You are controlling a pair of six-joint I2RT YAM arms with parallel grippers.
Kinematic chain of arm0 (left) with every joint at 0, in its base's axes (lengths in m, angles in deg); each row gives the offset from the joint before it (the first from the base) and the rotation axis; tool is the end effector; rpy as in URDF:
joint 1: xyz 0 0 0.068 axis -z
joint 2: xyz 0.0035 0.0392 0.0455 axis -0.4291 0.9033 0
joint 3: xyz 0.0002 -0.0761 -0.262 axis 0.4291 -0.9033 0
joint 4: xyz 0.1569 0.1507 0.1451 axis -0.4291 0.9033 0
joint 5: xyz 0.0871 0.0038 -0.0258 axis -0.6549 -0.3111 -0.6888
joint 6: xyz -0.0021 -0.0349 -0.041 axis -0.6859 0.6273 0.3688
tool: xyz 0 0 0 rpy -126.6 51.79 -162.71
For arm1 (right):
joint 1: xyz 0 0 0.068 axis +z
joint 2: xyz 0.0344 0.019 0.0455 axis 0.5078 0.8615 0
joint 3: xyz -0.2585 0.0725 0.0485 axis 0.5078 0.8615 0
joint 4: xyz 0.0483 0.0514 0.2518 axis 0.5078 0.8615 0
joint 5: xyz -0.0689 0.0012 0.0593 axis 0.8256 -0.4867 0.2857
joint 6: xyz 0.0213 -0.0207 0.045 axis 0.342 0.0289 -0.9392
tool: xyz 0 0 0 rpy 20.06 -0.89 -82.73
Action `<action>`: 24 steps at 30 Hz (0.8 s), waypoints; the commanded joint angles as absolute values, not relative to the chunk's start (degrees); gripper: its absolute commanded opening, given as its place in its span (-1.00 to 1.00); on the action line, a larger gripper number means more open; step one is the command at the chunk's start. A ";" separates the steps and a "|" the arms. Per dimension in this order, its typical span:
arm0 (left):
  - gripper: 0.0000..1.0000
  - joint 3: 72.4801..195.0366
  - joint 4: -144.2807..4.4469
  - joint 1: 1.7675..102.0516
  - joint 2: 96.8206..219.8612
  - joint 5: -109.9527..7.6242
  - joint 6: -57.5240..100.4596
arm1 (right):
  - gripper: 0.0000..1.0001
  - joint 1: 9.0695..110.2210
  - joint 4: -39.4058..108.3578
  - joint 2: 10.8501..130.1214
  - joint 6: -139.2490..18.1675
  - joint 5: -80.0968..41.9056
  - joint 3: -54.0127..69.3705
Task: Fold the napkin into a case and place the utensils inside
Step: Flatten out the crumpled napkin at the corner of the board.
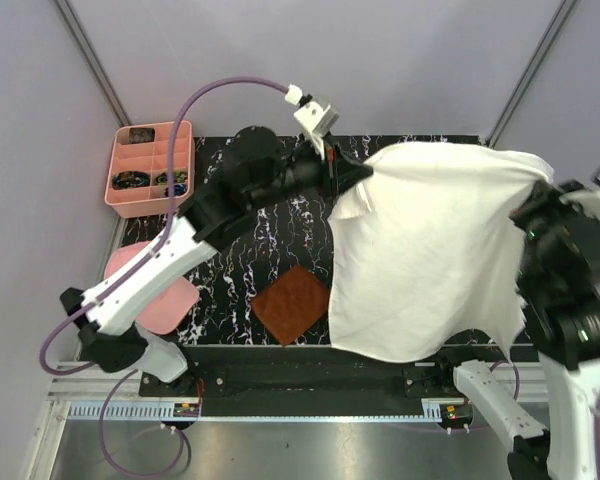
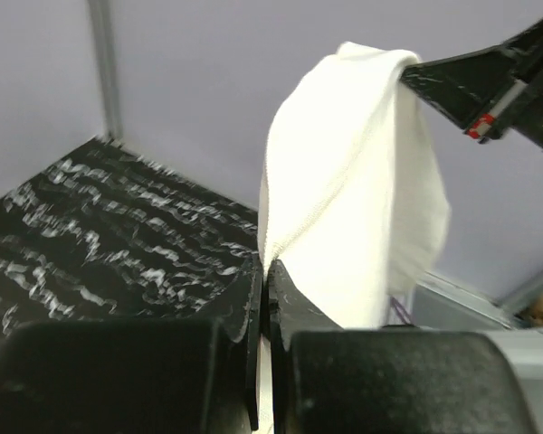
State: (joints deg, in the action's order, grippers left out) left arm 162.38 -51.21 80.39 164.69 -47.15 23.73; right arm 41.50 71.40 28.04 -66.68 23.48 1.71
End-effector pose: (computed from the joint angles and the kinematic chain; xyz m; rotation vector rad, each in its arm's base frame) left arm 0.1676 -0.2524 0.5160 0.7431 1.4602 -1.1044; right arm 0.0577 -0.0096 0.4990 0.5128 1.4032 -0.1127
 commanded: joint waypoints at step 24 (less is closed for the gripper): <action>0.54 178.26 -61.48 55.11 203.90 -61.54 36.42 | 0.78 26.30 72.61 107.54 -59.33 15.80 -30.16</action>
